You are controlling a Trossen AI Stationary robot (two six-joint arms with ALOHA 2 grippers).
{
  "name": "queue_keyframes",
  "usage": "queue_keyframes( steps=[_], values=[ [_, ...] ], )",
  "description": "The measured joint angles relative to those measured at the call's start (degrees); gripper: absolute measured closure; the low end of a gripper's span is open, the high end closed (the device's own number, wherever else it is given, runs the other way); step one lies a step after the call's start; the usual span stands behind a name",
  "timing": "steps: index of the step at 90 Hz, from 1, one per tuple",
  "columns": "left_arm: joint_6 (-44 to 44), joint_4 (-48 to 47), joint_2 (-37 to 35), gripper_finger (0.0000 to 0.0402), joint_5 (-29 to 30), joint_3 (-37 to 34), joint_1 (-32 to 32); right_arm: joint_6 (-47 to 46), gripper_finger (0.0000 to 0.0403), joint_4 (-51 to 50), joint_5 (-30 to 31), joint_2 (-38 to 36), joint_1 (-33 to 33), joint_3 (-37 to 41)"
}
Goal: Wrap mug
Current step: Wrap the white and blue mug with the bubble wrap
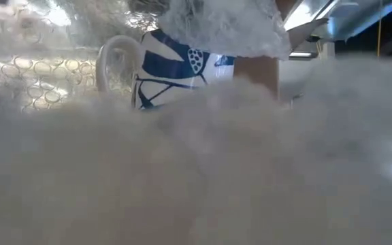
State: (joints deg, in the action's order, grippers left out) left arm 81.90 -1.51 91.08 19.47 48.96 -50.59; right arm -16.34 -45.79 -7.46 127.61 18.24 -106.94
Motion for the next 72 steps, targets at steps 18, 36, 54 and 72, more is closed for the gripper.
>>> queue_keyframes(
  steps=[18, 36, 54, 72],
  values=[
    [-10.9, 5.8, 3.7, 0.0402, 0.1, 4.2, 3.1, 0.0, 0.0403, 1.8, 0.3, 0.0, 0.0, 0.0],
    [-23.3, 8.0, 4.2, 0.0402, 3.6, 6.3, 7.7, -0.1, 0.0403, 2.0, 0.3, 0.0, 0.1, 0.0],
    [-31.5, 8.0, 4.0, 0.0402, 8.5, 7.7, 10.8, -0.1, 0.0403, 2.0, 0.2, 0.0, 0.2, 0.0],
    [-34.3, 8.0, 3.9, 0.0402, 10.6, 7.7, 12.7, -0.1, 0.0403, 1.7, 0.0, 0.0, 0.2, 0.0]
  ],
)
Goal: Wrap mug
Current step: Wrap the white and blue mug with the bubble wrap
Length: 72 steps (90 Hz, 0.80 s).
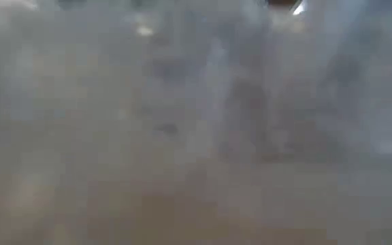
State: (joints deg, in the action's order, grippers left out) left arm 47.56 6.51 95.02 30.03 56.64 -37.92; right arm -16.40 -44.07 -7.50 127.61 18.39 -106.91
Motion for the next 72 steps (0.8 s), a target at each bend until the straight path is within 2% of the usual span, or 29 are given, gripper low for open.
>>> queue_keyframes(
  steps=[22, 40, 51, 60, 72],
  values=[
    [1.4, -1.9, 0.0, 0.0402, -2.9, 0.0, 1.3, 0.1, 0.0403, -2.5, -0.2, -0.7, 0.0, 0.0],
    [1.9, -3.0, 0.0, 0.0402, -3.3, 0.0, 1.7, 0.1, 0.0403, -7.5, 6.4, -5.5, 0.8, 0.0],
    [1.8, -2.8, 0.0, 0.0402, -3.4, 0.0, 2.0, -0.1, 0.0403, -7.1, 9.9, -8.3, 2.2, 0.0],
    [1.8, -2.7, -0.1, 0.0402, -3.3, 0.0, 2.2, 0.2, 0.0403, -6.2, 15.0, -10.2, 4.3, 0.0],
    [1.8, -2.8, -0.1, 0.0402, -4.2, 0.0, 2.5, 3.5, 0.0403, -1.4, 19.6, -12.1, 7.5, 0.0]
  ],
)
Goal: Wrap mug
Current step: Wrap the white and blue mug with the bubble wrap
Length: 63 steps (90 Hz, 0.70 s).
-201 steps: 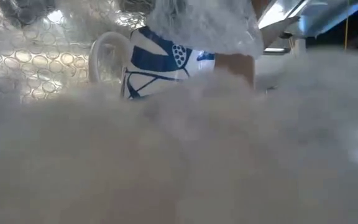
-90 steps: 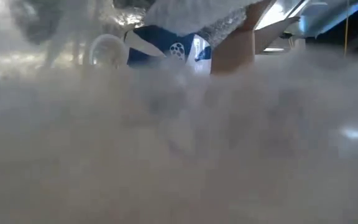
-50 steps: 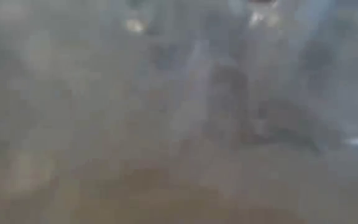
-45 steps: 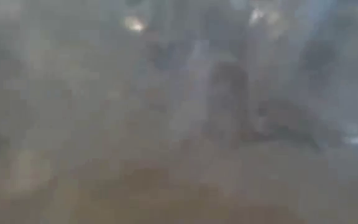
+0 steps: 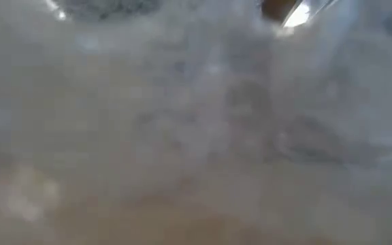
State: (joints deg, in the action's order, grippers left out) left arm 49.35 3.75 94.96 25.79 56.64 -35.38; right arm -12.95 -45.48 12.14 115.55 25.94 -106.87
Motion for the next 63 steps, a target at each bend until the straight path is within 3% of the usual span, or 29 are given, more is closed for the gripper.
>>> queue_keyframes(
  steps=[23, 41, 63],
  values=[
    [0.4, -0.2, 0.0, 0.0402, -1.4, 0.0, 1.0, 7.6, 0.0403, 9.7, 4.8, -0.2, 5.2, -0.1],
    [0.8, -0.2, 0.0, 0.0402, -1.5, 0.0, 1.0, 7.0, 0.0403, 8.6, -1.5, 0.2, 4.5, -0.1],
    [-2.1, 2.9, 0.0, 0.0402, -1.3, -0.1, 1.0, 4.0, 0.0403, 2.8, -2.8, 2.9, 0.9, 0.0]
  ],
)
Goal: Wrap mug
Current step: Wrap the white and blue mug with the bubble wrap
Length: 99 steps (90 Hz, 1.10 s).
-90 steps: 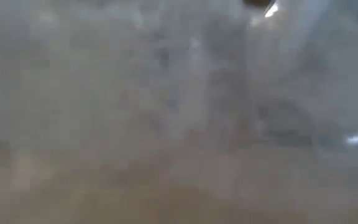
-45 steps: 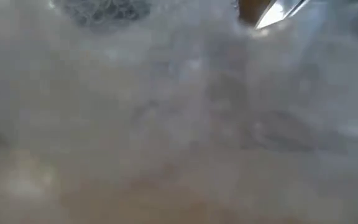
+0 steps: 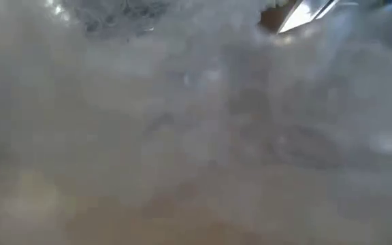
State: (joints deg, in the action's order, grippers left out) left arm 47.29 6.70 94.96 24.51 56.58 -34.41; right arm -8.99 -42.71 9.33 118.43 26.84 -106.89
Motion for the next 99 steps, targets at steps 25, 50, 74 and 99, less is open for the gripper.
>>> queue_keyframes(
  steps=[25, 50, 74, 99],
  values=[
    [-1.1, -5.0, -3.3, 0.0402, 1.0, 0.0, -1.6, -2.7, 0.0403, -0.8, -3.1, 0.8, -4.0, -0.1],
    [3.9, -12.1, -7.6, 0.0402, 9.0, 0.1, -8.1, -4.4, 0.0403, -1.4, -9.7, 5.6, -5.6, -0.1],
    [8.6, -13.0, -5.2, 0.0402, 11.7, 0.0, -9.2, -5.8, 0.0403, -1.7, -16.0, 9.5, -6.5, -0.3],
    [2.1, -9.1, -1.6, 0.0402, 11.7, 0.0, -5.6, -5.6, 0.0403, -1.0, -19.0, 9.4, -6.4, -0.1]
  ],
)
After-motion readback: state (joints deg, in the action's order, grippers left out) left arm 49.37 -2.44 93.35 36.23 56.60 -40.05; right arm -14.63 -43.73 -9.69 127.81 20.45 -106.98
